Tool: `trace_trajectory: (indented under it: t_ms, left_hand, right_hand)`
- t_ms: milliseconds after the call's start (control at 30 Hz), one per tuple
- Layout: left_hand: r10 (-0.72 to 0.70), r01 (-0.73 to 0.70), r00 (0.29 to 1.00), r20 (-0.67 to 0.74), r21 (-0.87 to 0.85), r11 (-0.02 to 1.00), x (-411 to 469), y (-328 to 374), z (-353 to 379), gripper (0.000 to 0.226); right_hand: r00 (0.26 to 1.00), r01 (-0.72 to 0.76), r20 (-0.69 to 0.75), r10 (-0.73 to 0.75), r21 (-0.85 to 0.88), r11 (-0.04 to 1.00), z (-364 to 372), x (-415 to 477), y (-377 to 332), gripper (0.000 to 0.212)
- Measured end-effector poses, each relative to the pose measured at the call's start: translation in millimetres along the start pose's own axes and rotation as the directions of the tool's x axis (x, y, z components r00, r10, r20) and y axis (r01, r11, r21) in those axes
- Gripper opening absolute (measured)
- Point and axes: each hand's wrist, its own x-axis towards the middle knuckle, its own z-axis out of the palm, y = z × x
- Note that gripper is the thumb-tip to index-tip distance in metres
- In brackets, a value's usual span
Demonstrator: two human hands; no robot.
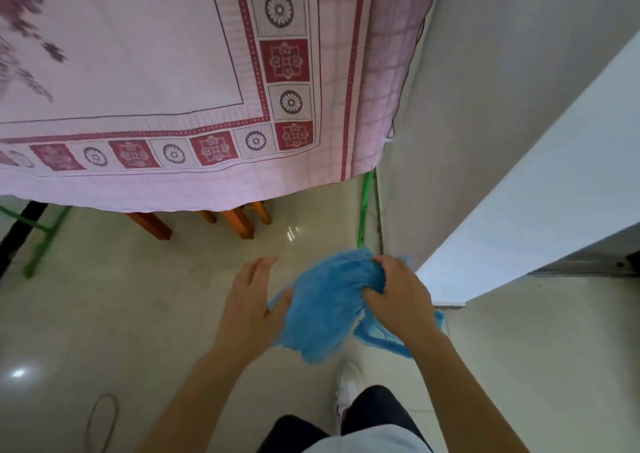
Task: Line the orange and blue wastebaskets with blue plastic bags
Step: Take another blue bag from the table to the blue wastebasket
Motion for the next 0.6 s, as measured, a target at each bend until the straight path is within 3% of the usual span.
trace_trajectory:
  t_ms: [133,300,433,600]
  left_hand:
    - [0.08,-0.08,0.997,0.019,-0.025,0.997,66,-20,-16,0.056]
    - [0.243,-0.229,0.949,0.201,-0.09,0.969,136,-63,-17,0.059]
    - [0.479,-0.473,0.804,0.352,-0.107,0.874,188,-104,-3,0.064]
    - [0.559,-0.656,0.587,0.586,-0.061,0.752,233,-142,55,0.13]
  right_hand:
    - [0.997,-0.056,-0.054,0.058,0.025,0.998,3,42,-30,0.047]
    - [0.961,-0.231,-0.138,0.241,0.088,0.969,31,73,-60,0.047]
    - [0.864,-0.424,-0.204,0.461,0.199,0.884,65,79,-85,0.045]
    - [0.77,-0.554,-0.169,0.615,0.301,0.776,109,74,-93,0.046]
